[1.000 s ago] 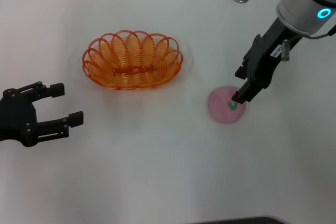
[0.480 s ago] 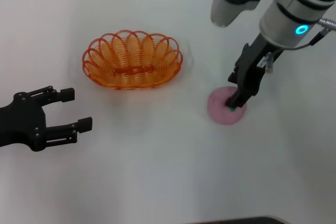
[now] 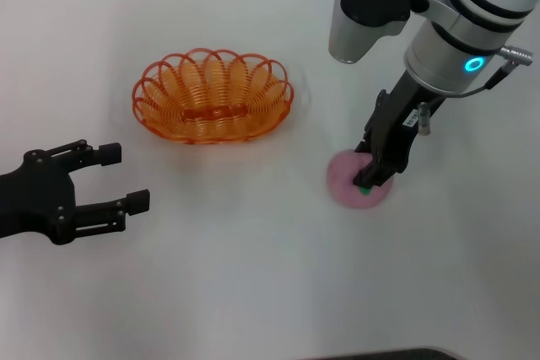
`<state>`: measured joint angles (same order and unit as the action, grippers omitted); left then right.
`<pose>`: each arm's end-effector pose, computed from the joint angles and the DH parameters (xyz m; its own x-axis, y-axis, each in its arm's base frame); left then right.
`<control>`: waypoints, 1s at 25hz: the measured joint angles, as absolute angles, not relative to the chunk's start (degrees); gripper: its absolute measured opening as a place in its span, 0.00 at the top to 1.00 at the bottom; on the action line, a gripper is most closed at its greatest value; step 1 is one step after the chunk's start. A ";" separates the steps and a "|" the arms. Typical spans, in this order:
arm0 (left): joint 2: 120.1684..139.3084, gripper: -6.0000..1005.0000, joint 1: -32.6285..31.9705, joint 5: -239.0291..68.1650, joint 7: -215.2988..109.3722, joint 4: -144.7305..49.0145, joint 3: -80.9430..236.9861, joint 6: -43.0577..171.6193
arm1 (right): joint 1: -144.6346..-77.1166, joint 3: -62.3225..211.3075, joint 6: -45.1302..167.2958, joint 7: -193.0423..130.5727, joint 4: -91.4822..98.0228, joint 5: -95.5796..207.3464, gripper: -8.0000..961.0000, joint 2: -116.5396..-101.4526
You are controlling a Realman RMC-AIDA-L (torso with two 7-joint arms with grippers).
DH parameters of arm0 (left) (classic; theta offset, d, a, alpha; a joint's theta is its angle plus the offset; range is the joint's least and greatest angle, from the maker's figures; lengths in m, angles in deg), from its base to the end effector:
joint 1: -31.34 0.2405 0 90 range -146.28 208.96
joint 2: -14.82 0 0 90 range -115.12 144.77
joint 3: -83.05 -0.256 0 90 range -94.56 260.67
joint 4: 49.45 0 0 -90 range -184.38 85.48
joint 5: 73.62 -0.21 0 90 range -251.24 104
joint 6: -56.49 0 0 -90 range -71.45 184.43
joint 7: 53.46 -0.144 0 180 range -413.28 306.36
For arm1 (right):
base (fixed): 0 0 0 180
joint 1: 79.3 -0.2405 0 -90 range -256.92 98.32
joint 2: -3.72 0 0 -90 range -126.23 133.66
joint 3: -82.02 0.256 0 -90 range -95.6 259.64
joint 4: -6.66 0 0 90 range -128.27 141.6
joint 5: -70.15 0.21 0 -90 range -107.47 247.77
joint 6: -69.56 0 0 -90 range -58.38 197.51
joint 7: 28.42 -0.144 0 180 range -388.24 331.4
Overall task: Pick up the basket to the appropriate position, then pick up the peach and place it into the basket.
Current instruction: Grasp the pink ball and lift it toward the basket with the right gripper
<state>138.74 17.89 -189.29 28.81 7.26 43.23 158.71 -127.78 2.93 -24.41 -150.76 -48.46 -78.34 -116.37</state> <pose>-0.2917 0.2467 0.0211 0.7777 0.3876 0.4949 0.4997 -0.8588 -0.1127 0.1717 0.3547 -0.0440 0.8160 -0.2853 0.5027 -0.2924 -0.9540 -0.0667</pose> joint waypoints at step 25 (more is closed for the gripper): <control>138.66 0.16 17.75 -189.28 28.81 7.01 43.09 159.20 | -128.30 14.42 -34.23 -148.58 -60.08 -77.13 0.72 -115.81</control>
